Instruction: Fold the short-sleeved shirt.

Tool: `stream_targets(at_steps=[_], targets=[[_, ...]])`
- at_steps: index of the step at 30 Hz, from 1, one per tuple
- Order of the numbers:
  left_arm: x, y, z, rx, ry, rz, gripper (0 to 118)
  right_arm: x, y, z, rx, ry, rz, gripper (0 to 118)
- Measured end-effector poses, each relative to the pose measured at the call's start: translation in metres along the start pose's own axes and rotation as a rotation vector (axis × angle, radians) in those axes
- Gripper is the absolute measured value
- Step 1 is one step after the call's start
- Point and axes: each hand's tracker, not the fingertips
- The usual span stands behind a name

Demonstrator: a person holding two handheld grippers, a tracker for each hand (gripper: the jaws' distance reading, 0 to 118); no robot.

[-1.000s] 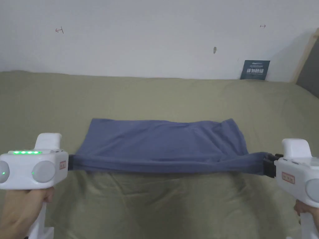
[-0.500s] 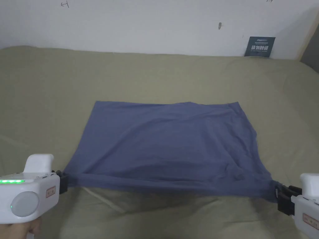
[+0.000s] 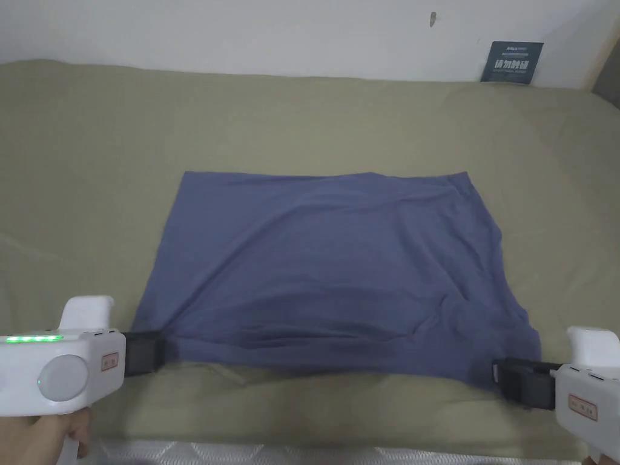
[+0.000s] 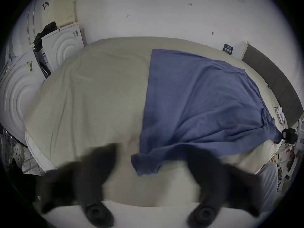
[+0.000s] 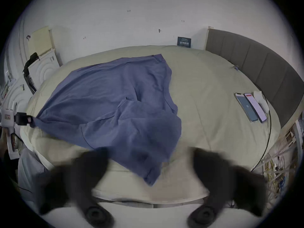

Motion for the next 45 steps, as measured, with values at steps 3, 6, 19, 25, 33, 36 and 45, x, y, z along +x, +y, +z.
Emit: stream_targets(at_steps=[3, 6, 19, 25, 33, 36, 45], targets=[[0.001, -0.003, 0.013, 0.047, 0.015, 0.001, 115, -0.004, 0.002, 0.007, 0.016, -0.016, 0.02, 110], [-0.001, -0.007, 0.027, 0.066, 0.02, 0.026, 80, -0.007, -0.003, 0.023, 0.036, -0.015, 0.021, 100], [-0.021, -0.026, 0.027, 0.017, -0.002, 0.057, 0, -0.016, -0.013, 0.039, 0.03, -0.031, -0.02, 8], [-0.021, -0.013, 0.009, 0.011, 0.023, 0.086, 113, -0.001, -0.012, 0.032, 0.003, -0.019, -0.04, 8], [-0.004, 0.002, -0.015, -0.027, -0.011, 0.079, 6, 0.014, -0.014, 0.013, -0.024, -0.032, -0.037, 8], [0.0, 0.003, -0.015, -0.055, -0.049, 0.102, 6, 0.022, -0.012, 0.01, -0.015, -0.032, -0.043, 42], [-0.003, -0.002, -0.005, -0.048, -0.022, 0.095, 6, 0.018, -0.03, -0.012, -0.079, 0.019, -0.062, 100]])
